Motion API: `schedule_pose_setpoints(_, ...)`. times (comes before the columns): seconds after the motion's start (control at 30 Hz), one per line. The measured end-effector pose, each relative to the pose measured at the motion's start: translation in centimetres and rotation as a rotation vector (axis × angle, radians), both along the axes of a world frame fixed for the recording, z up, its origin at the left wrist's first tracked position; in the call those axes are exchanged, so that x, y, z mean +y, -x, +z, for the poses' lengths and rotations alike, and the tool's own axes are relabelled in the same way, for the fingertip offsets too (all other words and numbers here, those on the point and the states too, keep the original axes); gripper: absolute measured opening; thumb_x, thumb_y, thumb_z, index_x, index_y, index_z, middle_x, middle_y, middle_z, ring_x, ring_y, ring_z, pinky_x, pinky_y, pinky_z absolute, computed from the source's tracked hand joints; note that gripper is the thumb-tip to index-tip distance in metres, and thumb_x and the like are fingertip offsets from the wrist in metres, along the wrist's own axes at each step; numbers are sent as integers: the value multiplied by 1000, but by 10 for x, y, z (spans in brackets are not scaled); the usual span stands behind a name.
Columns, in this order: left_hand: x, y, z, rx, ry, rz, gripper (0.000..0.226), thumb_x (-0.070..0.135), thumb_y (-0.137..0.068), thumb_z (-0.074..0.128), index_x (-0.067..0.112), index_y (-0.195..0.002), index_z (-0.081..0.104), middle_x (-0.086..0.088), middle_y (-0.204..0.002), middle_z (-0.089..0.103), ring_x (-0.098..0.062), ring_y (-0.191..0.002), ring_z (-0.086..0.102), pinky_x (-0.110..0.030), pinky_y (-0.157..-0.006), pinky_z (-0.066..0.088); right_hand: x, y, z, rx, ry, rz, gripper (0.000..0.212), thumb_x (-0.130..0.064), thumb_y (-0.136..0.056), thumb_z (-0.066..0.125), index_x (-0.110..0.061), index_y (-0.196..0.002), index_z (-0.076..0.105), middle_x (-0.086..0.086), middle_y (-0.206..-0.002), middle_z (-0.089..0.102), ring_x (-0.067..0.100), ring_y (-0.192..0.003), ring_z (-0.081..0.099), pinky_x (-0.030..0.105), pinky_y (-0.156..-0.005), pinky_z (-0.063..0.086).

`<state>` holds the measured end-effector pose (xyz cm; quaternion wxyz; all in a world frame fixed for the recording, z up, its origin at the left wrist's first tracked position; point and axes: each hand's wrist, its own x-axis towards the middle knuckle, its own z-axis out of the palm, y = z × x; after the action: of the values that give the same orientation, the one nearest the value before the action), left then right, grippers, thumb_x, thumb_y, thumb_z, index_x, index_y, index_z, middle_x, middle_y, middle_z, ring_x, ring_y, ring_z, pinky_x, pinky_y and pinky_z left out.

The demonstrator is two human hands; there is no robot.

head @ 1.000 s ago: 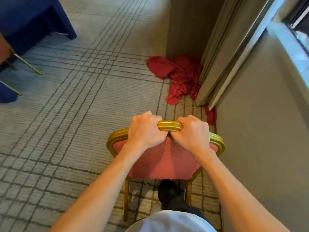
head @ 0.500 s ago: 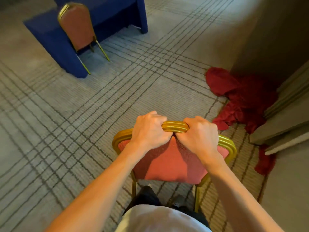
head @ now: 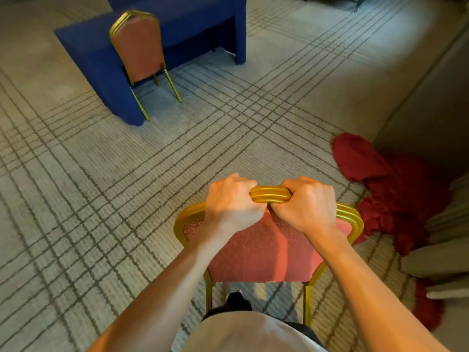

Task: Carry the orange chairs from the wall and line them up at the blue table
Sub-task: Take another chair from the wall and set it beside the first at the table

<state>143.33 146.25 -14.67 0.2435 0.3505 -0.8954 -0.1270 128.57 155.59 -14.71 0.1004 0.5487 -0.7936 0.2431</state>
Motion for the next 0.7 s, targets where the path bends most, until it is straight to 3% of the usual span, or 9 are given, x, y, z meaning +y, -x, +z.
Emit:
schedule_pose_setpoints(0.13,-52,13,6,36,42,-34,43,31,-63,74,24,-56,33,12,-54,30,-23,-58,54,-25,-52,25,-52,13,7,27,24,3,35,-36,-69,68,-18,-47,49,-3,-46,52,23,-45,53,22,-51,26)
schedule_pose_setpoints(0.33,-126,34,1,38,8,-53,33,30,-68,74,20,-56,45,10,-56,42,-17,-58,51,-28,-48,36,-122,39,2,-9,-10,47,33,-44,-71,64,-21,-51,52,-4,-51,54,23,-49,55,24,-50,30)
schedule_pose_setpoints(0.47,-170,55,-5,25,-13,-42,36,31,-69,72,25,-56,39,13,-56,43,-14,-58,51,-28,-49,35,-172,63,-6,-32,-61,75,37,-42,-72,72,-26,-53,44,-4,-54,54,24,-51,55,25,-51,33)
schedule_pose_setpoints(0.7,-255,105,-1,-47,-44,88,33,30,-69,71,21,-56,43,10,-55,47,-15,-56,48,-29,-49,33,-275,120,-12,-33,-92,140,33,-47,-74,73,-22,-57,59,0,-58,59,28,-56,60,31,-54,45)
